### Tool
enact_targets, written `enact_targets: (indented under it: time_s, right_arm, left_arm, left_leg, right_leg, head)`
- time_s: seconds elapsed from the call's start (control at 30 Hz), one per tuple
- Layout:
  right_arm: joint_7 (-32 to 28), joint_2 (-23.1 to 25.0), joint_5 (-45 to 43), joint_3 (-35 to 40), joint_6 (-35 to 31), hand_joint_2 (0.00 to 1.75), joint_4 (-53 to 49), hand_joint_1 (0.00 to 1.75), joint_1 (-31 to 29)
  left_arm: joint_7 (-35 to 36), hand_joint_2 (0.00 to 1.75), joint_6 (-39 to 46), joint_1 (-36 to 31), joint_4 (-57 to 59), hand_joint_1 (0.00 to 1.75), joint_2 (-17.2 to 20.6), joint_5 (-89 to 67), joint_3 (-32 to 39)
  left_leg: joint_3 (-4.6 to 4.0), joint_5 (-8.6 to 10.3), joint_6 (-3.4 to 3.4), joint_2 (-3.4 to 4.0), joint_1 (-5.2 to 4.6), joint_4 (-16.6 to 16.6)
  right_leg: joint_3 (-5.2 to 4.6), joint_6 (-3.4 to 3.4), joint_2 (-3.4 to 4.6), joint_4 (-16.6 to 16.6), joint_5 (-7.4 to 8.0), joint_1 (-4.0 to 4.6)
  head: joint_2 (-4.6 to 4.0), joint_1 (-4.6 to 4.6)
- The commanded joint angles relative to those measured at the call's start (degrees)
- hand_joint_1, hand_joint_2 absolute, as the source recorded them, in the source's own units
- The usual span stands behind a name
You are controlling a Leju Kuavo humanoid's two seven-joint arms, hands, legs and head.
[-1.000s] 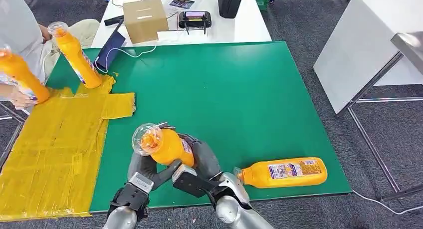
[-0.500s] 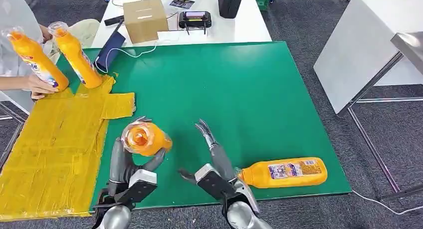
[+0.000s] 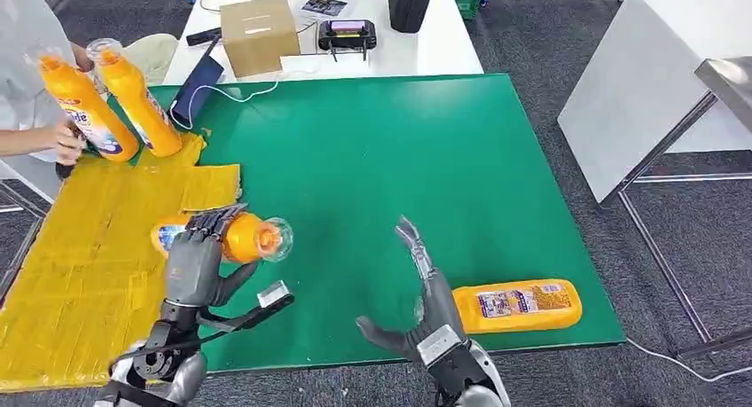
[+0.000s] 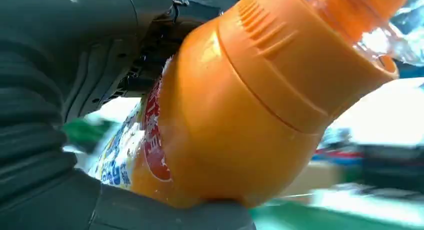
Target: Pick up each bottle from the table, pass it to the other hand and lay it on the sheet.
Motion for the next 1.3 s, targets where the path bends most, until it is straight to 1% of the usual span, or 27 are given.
enact_targets:
  time_s: [0.03,0.07,0.1,0.13,0.17,0.2,0.23,0.27,0.3,0.37,0.43,0.5,0.53,0.6,0.63,0.67,0.7,0.73,0.83,0.93,1.0,1.03,1.07,1.13,1.17,1.23,1.3]
  right_arm:
    - [1.53,-2.13,2.51,1.31,4.67,1.75,5.63,0.0,-5.01]
    - [1.58,-2.34,4.26,1.75,3.74,1.75,5.72,0.0,-5.14]
    - [1.58,-2.34,4.26,1.75,3.74,1.75,5.72,0.0,-5.14]
    - [1.58,-2.34,4.26,1.75,3.74,1.75,5.72,0.0,-5.14]
    - [1.6,-3.18,7.7,2.55,2.1,1.75,5.37,0.0,-5.16]
    - [1.86,-3.64,9.23,2.97,1.78,1.75,5.65,0.0,-5.45]
    - [2.02,-4.21,9.63,3.1,2.0,1.75,6.33,0.0,-5.8]
    - [2.1,-4.39,9.99,2.92,2.08,1.75,7.11,0.0,-6.08]
    - [2.22,-4.61,10.99,2.77,1.8,1.75,7.5,0.0,-6.2]
    - [1.21,-4.93,10.98,2.33,2.11,1.75,7.93,0.0,-6.42]
    - [0.71,-4.91,10.63,1.83,2.05,1.75,7.5,0.0,-6.28]
    - [0.71,-4.91,10.63,1.83,2.05,1.75,7.5,0.0,-6.28]
    - [0.7,-4.95,10.61,1.77,2.04,1.75,7.34,0.0,-6.32]
    - [0.7,-4.96,10.39,1.61,2.08,1.75,7.17,0.0,-6.35]
    - [0.7,-4.98,10.39,1.57,2.06,1.75,7.17,0.0,-6.41]
    - [0.7,-5.01,10.39,1.55,2.04,1.75,7.31,0.0,-6.55]
    - [0.71,-5.17,10.39,1.58,2.02,1.75,7.32,0.0,-6.6]
    - [0.98,-5.45,10.85,1.64,1.84,1.75,7.34,0.0,-6.64]
    - [2.8,-6.59,14.99,1.75,-0.13,1.75,7.27,0.0,-6.63]
    - [3.16,-7.24,16.05,1.66,-0.43,1.75,7.31,0.0,-6.62]
    - [4.44,-8.22,19.7,2.02,-1.33,1.75,7.44,0.0,-7.0]
    - [5.05,-9.02,21.23,1.96,-1.63,1.75,7.47,0.0,-7.32]
    - [5.29,-9.44,21.82,1.6,-1.92,1.75,7.41,0.0,-7.54]
    - [5.41,-9.83,22.09,1.07,-1.96,1.75,7.42,0.0,-7.88]
    - [5.43,-9.91,22.11,0.94,-1.92,1.75,7.45,0.0,-8.0]
    - [7.02,-10.61,24.89,0.47,-1.95,1.75,7.65,0.0,-8.75]
    - [8.45,-11.41,26.99,-0.36,-2.32,1.75,7.04,0.0,-8.33]
  left_arm:
    - [21.43,1.75,-9.91,-25.49,32.67,1.75,14.33,-0.93,-37.32]
    - [22.22,1.75,-10.14,-26.54,34.92,1.75,13.85,-0.93,-38.8]
    - [22.22,1.75,-10.14,-26.54,34.92,1.75,13.85,-0.93,-38.8]
    - [22.22,1.75,-10.14,-26.54,34.92,1.75,13.85,-0.93,-38.8]
    - [25.03,1.75,-11.59,-29.35,39.27,1.75,13.3,-0.93,-44.3]
    - [25.63,1.75,-12.91,-30.39,41.63,1.75,12.87,-0.93,-46.08]
    - [24.43,1.75,-14.42,-31.16,45.28,1.75,12.01,-0.93,-45.85]
    - [23.99,1.75,-13.8,-32.17,49.56,1.75,11.04,-0.93,-46.34]
    - [22.91,1.75,-13.65,-32.96,53.43,1.75,10.08,-0.93,-46.25]
    - [19.32,1.75,-14.08,-33.83,59.45,1.75,8.71,-0.93,-43.79]
    - [15.62,1.75,-13.59,-33.46,61.68,1.75,7.9,-0.29,-39.2]
    - [15.62,1.75,-13.59,-33.46,61.68,1.75,7.9,-0.29,-39.2]
    - [15.57,1.75,-13.55,-33.42,61.75,1.75,7.81,-0.35,-39.07]
    - [14.0,1.75,-14.01,-32.72,62.35,1.75,7.14,0.14,-35.97]
    - [13.7,1.75,-13.99,-32.43,62.47,1.75,7.06,0.22,-35.3]
    - [12.92,1.75,-13.64,-32.0,62.62,0.24,6.81,0.68,-33.51]
    - [12.46,1.75,-12.22,-31.55,62.61,0.0,6.69,1.17,-31.38]
    - [11.68,1.75,-11.4,-31.35,62.74,0.0,6.3,1.76,-29.17]
    - [8.62,1.75,-9.16,-30.37,61.82,0.0,5.19,2.69,-22.31]
    - [8.37,1.75,-9.11,-30.08,61.55,0.0,4.89,2.6,-21.26]
    - [7.99,1.75,-9.47,-29.43,60.94,0.0,4.6,2.37,-18.89]
    - [7.07,1.75,-9.56,-28.91,60.53,0.0,4.3,3.28,-16.61]
    - [6.25,1.75,-9.69,-28.47,60.1,0.0,4.3,3.6,-14.96]
    - [5.78,1.75,-9.59,-28.02,59.77,0.0,4.45,3.64,-13.76]
    - [5.69,1.75,-9.52,-27.93,59.72,0.0,4.53,3.61,-13.64]
    - [2.32,1.75,-8.75,-25.83,57.93,0.0,4.6,6.47,-7.88]
    - [-1.53,1.75,-6.62,-23.59,55.39,0.0,4.29,9.65,-3.65]
  left_leg:
    - [0.28,0.1,-0.12,-0.5,0.09,-0.13]
    - [0.21,0.16,-0.14,-0.43,0.07,-0.11]
    - [0.35,0.17,-0.19,-0.48,0.13,-0.14]
    - [0.19,0.21,-0.15,-0.33,0.09,-0.11]
    - [0.27,0.17,-0.16,-0.28,0.18,-0.1]
    - [0.34,0.1,-0.15,-0.29,0.23,-0.04]
    - [0.25,0.16,-0.12,-0.27,0.19,-0.06]
    - [0.3,0.1,-0.14,-0.17,0.21,-0.04]
    - [0.26,0.16,-0.14,-0.12,0.16,-0.1]
    - [0.39,0.11,-0.2,-0.23,0.22,-0.09]
    - [0.27,0.14,-0.18,-0.2,0.18,-0.08]
    - [0.39,0.08,-0.21,-0.32,0.23,-0.03]
    - [0.33,0.14,-0.17,-0.04,0.15,-0.08]
    - [0.51,0.06,-0.26,0.0,0.21,-0.1]
    - [0.48,0.08,-0.26,-0.04,0.17,-0.09]
    - [0.54,0.09,-0.28,0.02,0.21,-0.11]
    - [0.61,0.07,-0.33,0.01,0.23,-0.12]
    - [0.65,0.08,-0.31,0.01,0.16,-0.13]
    - [0.78,0.08,-0.33,0.02,0.24,-0.12]
    - [0.78,0.11,-0.38,-0.06,0.32,-0.12]
    - [0.8,0.11,-0.36,-0.11,0.33,-0.13]
    - [0.77,0.16,-0.32,-0.06,0.31,-0.11]
    - [0.8,0.13,-0.32,-0.1,0.34,-0.12]
    - [0.72,0.17,-0.31,-0.05,0.29,-0.1]
    - [0.78,0.14,-0.32,-0.08,0.31,-0.11]
    - [0.78,0.15,-0.33,-0.06,0.31,-0.14]
    - [0.74,0.14,-0.31,0.02,0.28,-0.13]
  right_leg:
    - [0.35,-0.15,0.04,-0.07,-0.01,0.02]
    - [0.29,-0.14,-0.04,-0.08,0.03,0.04]
    - [0.45,-0.25,0.06,-0.14,0.07,0.09]
    - [0.26,-0.17,0.01,-0.06,0.08,0.05]
    - [0.36,-0.2,0.18,-0.1,0.09,0.1]
    - [0.46,-0.22,0.34,-0.09,0.04,0.13]
    - [0.41,-0.19,0.18,-0.05,0.08,0.11]
    - [0.43,-0.21,0.36,-0.05,0.08,0.13]
    - [0.35,-0.19,0.23,-0.07,0.12,0.1]
    - [0.53,-0.27,0.38,-0.1,0.07,0.13]
    - [0.38,-0.25,0.3,-0.08,0.1,0.12]
    - [0.54,-0.3,0.4,-0.04,0.01,0.13]
    - [0.43,-0.24,0.45,-0.06,0.13,0.1]
    - [0.58,-0.29,0.66,-0.06,0.15,0.13]
    - [0.57,-0.26,0.45,-0.04,0.16,0.14]
    - [0.58,-0.3,0.59,-0.05,0.18,0.16]
    - [0.61,-0.34,0.75,-0.05,0.19,0.17]
    - [0.65,-0.28,0.44,-0.04,0.16,0.13]
    - [0.76,-0.29,0.46,-0.03,0.14,0.17]
    - [0.8,-0.3,0.44,-0.05,0.13,0.23]
    - [0.83,-0.3,0.46,-0.06,0.11,0.21]
    - [0.82,-0.27,0.31,-0.03,0.11,0.21]
    - [0.86,-0.29,0.49,-0.06,0.11,0.21]
    - [0.8,-0.26,0.27,0.0,0.12,0.17]
    - [0.86,-0.28,0.47,-0.04,0.12,0.18]
    - [0.84,-0.3,0.55,-0.06,0.14,0.17]
    - [0.8,-0.26,0.4,-0.02,0.13,0.16]
  head:
    - [0.0,-0.04]
    - [0.0,-0.04]
    - [0.0,-0.07]
    - [0.0,-0.07]
    - [0.0,0.0]
    - [0.0,0.0]
    - [0.0,-0.02]
    - [0.0,0.0]
    - [0.0,0.0]
    - [0.0,-0.02]
    - [0.0,-0.04]
    - [0.0,-0.02]
    - [0.0,0.0]
    - [0.0,0.02]
    - [0.0,0.02]
    - [0.0,-0.02]
    - [0.0,-0.07]
    - [0.0,-0.02]
    - [0.0,-0.02]
    - [0.0,-0.04]
    - [0.0,-0.02]
    - [0.0,0.0]
    - [0.0,-0.02]
    - [0.0,-0.02]
    - [0.0,-0.02]
    - [0.0,-0.02]
    - [0.0,-0.02]
